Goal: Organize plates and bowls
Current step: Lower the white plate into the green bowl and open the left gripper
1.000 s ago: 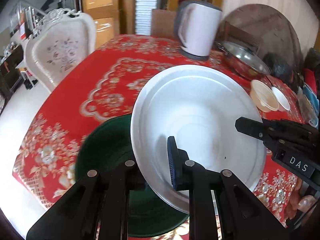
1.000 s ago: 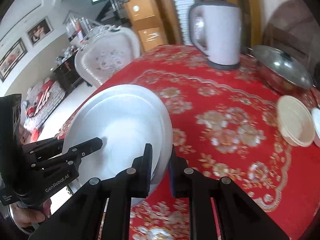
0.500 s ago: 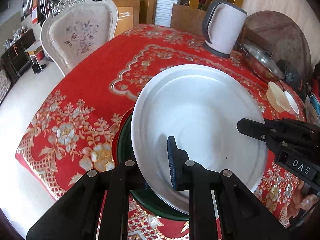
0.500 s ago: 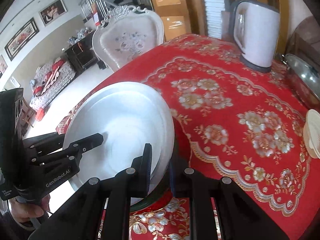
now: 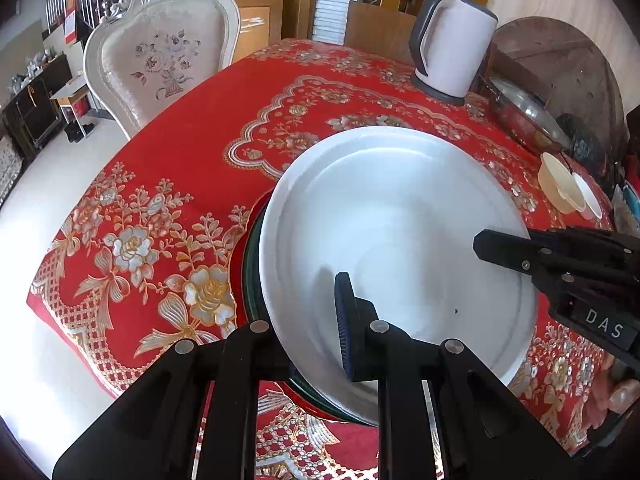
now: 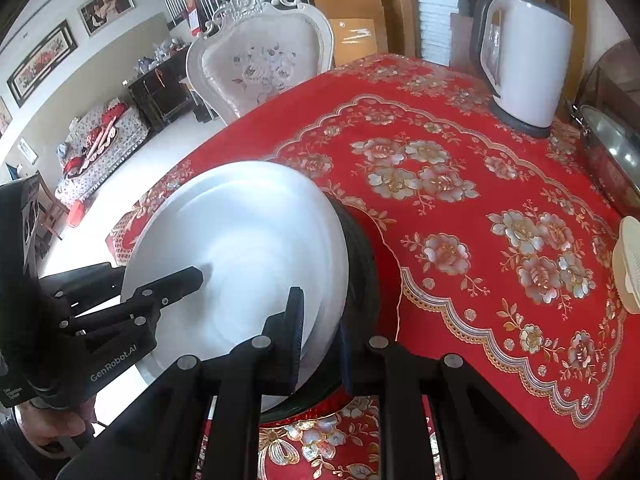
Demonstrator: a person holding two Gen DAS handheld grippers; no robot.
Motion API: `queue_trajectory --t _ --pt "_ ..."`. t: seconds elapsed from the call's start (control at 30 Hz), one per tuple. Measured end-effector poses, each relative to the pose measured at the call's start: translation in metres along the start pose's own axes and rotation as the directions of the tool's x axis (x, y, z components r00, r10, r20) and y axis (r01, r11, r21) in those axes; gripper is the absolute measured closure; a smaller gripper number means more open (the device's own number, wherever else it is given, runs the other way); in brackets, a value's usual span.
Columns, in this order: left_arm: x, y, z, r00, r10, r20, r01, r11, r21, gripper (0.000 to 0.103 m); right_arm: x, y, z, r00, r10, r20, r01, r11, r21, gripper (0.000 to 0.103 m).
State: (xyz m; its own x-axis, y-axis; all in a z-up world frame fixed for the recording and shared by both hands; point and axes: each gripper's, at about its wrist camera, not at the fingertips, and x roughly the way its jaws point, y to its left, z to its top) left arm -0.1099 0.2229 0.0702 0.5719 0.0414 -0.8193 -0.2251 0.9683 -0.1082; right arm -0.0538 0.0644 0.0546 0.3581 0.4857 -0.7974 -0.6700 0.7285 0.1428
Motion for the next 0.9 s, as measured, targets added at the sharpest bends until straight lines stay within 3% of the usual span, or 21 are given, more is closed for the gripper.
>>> queue_trajectory --t 0.9 --pt "0.0105 -0.0057 -0.0016 0.999 0.050 0.004 -0.050 0.998 0.036 0.087 0.0049 0.0027 -0.0028 0.999 -0.049 -0.014 0.049 0.999 -0.022 0.087"
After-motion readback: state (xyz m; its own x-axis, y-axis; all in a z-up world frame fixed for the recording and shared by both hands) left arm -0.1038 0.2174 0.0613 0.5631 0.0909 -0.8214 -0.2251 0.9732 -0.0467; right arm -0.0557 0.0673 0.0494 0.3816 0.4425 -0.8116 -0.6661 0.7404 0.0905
